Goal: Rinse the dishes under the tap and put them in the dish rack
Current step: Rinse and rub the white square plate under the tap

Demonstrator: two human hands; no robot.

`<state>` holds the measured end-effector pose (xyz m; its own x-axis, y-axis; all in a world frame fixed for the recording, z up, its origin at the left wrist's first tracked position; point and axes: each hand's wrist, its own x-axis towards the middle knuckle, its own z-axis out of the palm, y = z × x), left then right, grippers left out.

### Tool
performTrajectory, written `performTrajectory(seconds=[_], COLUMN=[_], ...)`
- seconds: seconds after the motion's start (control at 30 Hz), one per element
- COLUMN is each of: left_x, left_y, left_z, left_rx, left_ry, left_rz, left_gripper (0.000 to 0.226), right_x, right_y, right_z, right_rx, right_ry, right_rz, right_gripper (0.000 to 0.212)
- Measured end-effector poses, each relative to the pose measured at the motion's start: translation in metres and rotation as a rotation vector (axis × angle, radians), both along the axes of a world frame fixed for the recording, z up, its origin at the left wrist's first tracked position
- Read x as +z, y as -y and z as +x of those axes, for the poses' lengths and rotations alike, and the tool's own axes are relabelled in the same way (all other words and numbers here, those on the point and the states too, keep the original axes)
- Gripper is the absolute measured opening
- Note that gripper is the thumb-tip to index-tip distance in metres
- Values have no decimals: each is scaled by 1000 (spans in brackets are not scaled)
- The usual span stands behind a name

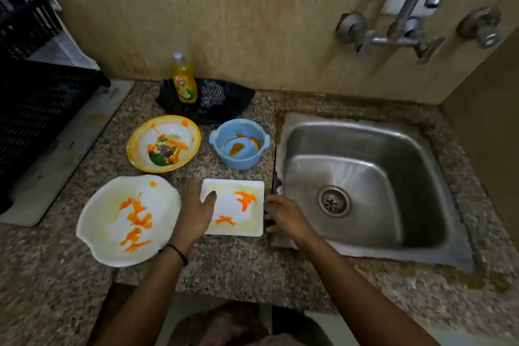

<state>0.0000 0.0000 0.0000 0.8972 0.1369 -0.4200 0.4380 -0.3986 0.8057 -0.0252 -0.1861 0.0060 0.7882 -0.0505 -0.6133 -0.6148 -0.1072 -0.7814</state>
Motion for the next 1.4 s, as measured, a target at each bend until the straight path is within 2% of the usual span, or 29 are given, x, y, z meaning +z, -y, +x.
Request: performTrajectory(seconds=[0.07,0.17,0.3,0.43,0.5,0.6,0.67,0.73,0.83,0.9,0.97,1.03,1.13,1.27,1.33,1.4], left_x=[-5,-7,2,15,25,39,43,45,60,72,80,82,87,86,84,83], left_y=[2,8,19,51,76,128,171,206,252,274,288,295,301,302,301,302], left_z=[4,6,12,10,12,17,26,40,63,79,92,104,114,117,119,120], left_rx=[29,81,254,251,278,225,135,14,-103,-106,-75,-51,-46,-35,-46,-65], left_ry=[-22,-80,-54,10,54,57,13,-55,-96,-76,-69,-48,-5,-8,-17,-27], left_rz=[41,29,34,74,-104,-495,-775,-938,-1010,-1000,-990,-976,-996,-1066,-1080,-1090], left_gripper=[71,72,52,36,32,20,29,34,35,35,36,37,36,36,37,38], right_x=[-2,-7,-10,-2,10,33,47,58,84,97,110,123,147,148,142,141], right_y=[-2,-2,6,47,85,150,190,221,260,282,298,306,310,317,320,322], right_z=[7,12,15,15,15,14,17,25,45,67,95,124,164,199,205,207], right_rx=[20,21,33,-37,-107,-221,-248,-288,-330,-284,-275,-311,-344,-318,-322,-375], right_ry=[-18,-54,-22,104,140,164,198,232,278,297,405,535,657,696,683,679], right_rz=[-42,-2,14,-13,31,50,22,-19,-103,-247,-363,-465,-631,-914,-948,-876], right_gripper=[27,26,24,24,25,24,24,25,23,28,33,28,51,34,31,31])
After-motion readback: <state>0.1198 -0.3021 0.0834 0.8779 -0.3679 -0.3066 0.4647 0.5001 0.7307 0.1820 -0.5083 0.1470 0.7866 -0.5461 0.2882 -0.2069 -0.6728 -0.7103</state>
